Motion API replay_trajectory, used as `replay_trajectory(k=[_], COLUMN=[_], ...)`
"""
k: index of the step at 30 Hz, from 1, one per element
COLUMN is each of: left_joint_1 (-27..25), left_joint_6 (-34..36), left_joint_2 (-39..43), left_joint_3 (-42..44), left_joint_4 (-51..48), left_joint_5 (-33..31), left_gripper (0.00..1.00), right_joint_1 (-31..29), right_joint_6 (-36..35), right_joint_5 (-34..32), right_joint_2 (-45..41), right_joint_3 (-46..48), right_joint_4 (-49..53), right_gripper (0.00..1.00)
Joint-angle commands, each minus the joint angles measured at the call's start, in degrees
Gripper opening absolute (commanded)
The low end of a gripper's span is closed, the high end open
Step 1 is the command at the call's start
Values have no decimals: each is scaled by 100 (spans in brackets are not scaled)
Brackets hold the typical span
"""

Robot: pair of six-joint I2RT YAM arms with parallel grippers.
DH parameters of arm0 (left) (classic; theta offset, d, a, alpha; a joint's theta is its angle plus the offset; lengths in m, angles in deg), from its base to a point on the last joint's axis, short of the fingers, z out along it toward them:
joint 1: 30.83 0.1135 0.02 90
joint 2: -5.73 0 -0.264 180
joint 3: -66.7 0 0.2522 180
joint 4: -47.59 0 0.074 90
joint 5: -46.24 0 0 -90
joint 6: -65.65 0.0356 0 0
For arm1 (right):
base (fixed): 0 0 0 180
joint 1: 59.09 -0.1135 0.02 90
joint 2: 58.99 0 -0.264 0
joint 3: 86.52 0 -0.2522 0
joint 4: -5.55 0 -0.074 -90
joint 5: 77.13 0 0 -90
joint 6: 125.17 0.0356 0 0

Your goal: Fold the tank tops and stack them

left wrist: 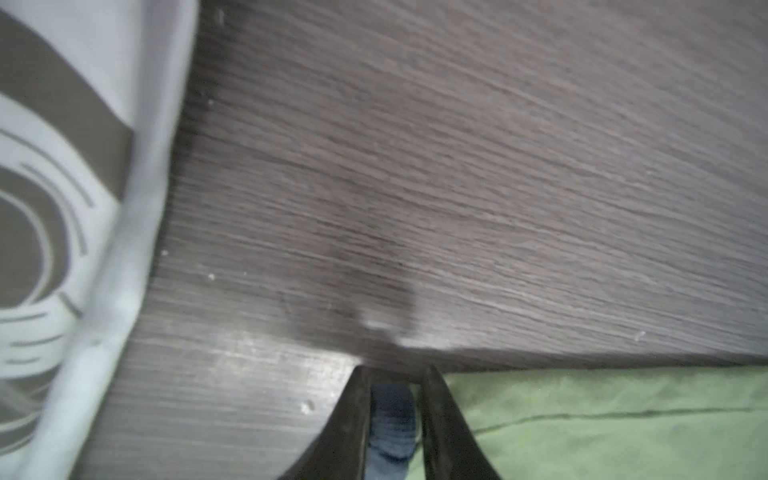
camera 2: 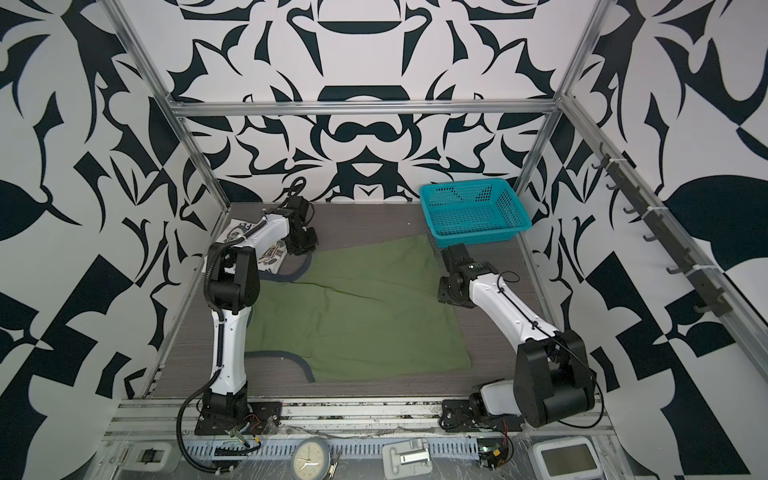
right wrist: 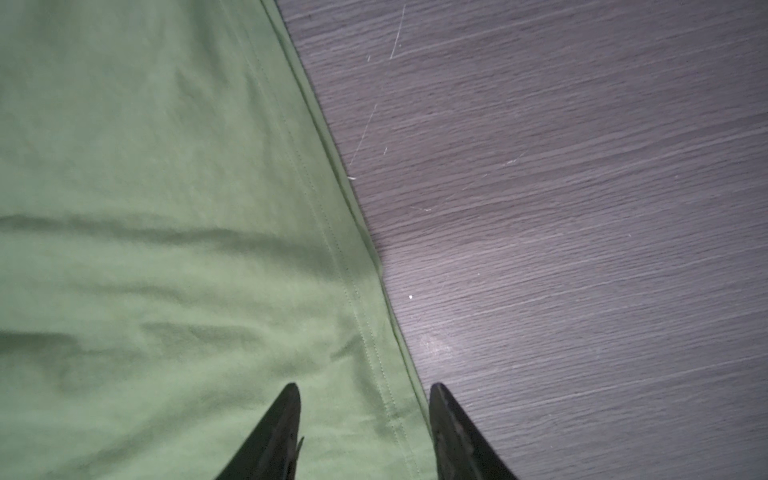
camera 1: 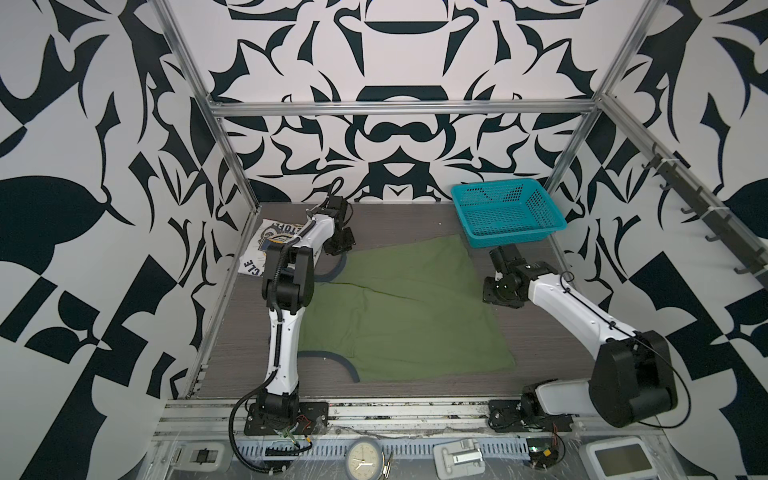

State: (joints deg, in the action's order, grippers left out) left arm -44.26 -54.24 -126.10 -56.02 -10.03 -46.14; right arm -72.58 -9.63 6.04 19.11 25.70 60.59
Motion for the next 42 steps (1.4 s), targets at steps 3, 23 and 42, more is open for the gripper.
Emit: replay_trajectory(k=[3,23,42], left_joint_1=[-35,-112,-255], left_joint_6=[-52,559,295], left_joint_2=[-10,-344,620], left_joint_3=[-62,-1205,518], left_joint_4=[-233,-549,156], left_joint_5=[-39,-808,-526], left_gripper=[34,4,0], right_joint_1=[-27,-30,-1360], right_joint_6=[-22,17,52], right_joint_5=[-19,124,401], right_joint_2=[60,193,1909], right_joint_3=[-21,-129,-834], right_joint_4=[-31,-153,-432], right_gripper=[53,51,47])
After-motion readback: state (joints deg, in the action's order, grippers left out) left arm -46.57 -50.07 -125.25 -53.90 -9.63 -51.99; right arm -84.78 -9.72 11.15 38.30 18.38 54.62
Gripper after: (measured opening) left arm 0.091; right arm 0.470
